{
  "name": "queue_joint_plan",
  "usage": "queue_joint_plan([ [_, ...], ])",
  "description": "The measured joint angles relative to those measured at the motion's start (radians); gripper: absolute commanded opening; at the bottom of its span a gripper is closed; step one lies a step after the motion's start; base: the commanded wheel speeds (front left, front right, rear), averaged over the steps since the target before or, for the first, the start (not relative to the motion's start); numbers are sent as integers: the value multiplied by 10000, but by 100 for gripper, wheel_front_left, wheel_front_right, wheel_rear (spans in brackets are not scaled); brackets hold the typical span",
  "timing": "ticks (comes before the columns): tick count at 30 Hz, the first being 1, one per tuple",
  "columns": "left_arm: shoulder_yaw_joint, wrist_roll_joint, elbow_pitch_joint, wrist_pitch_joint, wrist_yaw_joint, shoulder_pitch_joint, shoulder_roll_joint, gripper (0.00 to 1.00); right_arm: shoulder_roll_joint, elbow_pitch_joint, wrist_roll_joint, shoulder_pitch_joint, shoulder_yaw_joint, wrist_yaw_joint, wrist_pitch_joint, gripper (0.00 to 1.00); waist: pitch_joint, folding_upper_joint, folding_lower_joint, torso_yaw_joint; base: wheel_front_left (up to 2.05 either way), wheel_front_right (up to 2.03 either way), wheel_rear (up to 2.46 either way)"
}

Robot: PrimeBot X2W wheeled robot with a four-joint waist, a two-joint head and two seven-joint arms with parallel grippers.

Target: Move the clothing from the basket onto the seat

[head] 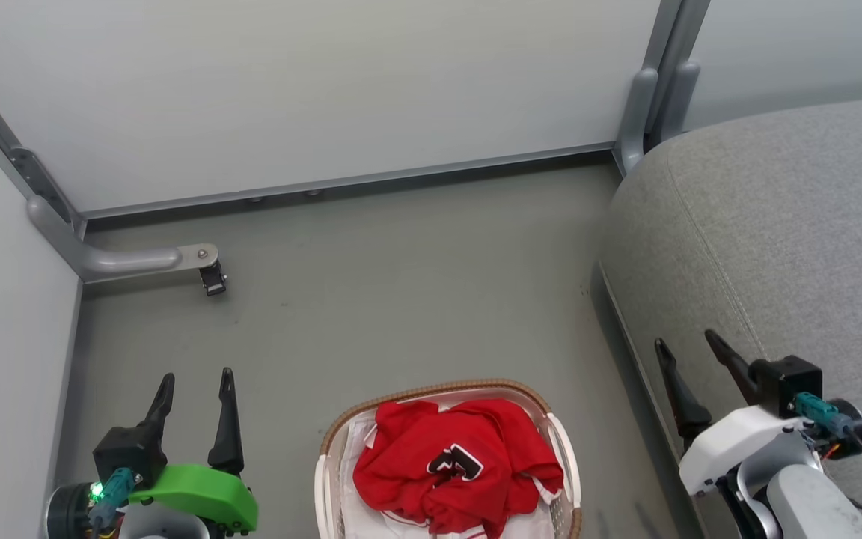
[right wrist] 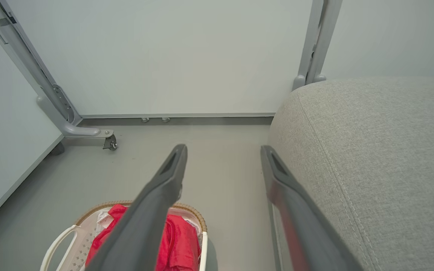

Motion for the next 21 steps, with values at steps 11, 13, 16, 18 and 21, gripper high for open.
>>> queue_joint_plan([
  [11,-644,462,322,-213,-182,-961,-219,100,-105,-614,-763,-967,-19,2,-211,100,1200,0,0,-225,0,0,0],
  [13,-863,499,550,-224,-203,-1179,-238,100,-104,-688,-895,-1117,-42,2,-247,100,1477,0,0,-289,0,0,0],
  [16,-1336,370,951,-299,-274,-1492,-238,100,-86,-779,-1106,-1320,-79,2,-293,100,1910,0,0,-415,0,0,0],
  [18,-1672,307,1223,-316,-288,-1783,-249,100,-75,-842,-1227,-1463,-86,2,-324,100,2218,0,0,-524,0,0,0],
  [21,-2094,389,1499,-362,-316,-2163,-253,100,-54,-928,-1438,-1649,-12,4,-380,100,2648,0,0,-702,0,0,0],
])
